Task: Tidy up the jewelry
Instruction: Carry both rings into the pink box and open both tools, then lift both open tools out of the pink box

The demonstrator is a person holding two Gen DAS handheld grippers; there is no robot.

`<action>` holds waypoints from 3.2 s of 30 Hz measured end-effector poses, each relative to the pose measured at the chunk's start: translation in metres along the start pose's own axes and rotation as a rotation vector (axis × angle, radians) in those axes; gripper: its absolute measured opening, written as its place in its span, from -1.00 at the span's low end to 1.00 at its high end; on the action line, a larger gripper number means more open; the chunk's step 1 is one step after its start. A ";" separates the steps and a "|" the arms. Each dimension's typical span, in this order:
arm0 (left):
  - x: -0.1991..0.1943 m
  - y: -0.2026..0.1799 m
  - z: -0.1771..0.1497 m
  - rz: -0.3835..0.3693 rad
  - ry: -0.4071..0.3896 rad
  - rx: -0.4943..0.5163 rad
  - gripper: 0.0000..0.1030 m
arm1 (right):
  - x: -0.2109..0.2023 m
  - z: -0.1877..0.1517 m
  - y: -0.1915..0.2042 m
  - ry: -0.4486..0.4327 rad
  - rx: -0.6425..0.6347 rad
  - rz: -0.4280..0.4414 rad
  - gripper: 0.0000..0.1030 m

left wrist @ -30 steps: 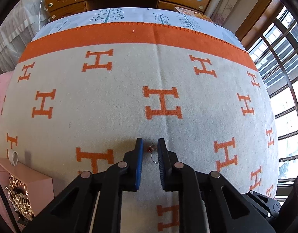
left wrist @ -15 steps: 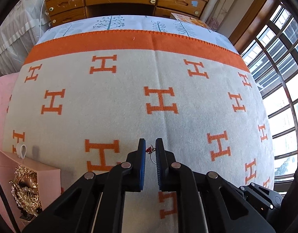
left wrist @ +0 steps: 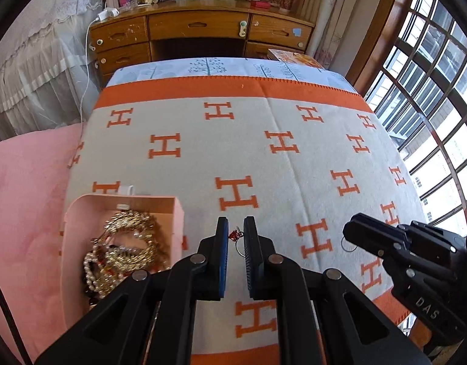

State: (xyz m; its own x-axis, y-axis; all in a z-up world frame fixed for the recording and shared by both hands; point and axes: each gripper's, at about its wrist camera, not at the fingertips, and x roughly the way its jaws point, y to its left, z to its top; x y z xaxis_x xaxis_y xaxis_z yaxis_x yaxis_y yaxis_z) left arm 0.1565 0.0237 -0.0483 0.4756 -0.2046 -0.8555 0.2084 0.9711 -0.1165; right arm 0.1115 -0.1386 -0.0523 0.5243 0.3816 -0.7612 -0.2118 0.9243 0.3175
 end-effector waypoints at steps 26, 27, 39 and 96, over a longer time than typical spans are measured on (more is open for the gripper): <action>-0.054 0.117 -0.060 0.158 -0.134 -0.042 -0.84 | 0.043 0.034 0.163 0.003 -0.195 0.074 -0.83; -0.051 0.120 -0.060 0.156 -0.128 -0.045 -0.84 | 0.048 0.035 0.163 0.012 -0.190 0.071 -0.83; -0.023 0.140 -0.061 0.129 -0.064 -0.064 -0.84 | 0.082 0.024 0.161 0.162 -0.163 0.077 -0.82; -0.063 -0.059 -0.071 0.220 -0.230 0.118 0.98 | -0.072 -0.068 0.019 -0.116 0.072 -0.086 -0.35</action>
State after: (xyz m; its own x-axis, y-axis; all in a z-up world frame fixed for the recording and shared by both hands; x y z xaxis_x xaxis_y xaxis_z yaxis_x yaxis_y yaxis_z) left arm 0.0536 -0.0123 -0.0236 0.6977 -0.0276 -0.7158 0.1706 0.9769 0.1286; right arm 0.0142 -0.1478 -0.0301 0.6308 0.2938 -0.7182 -0.1046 0.9493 0.2965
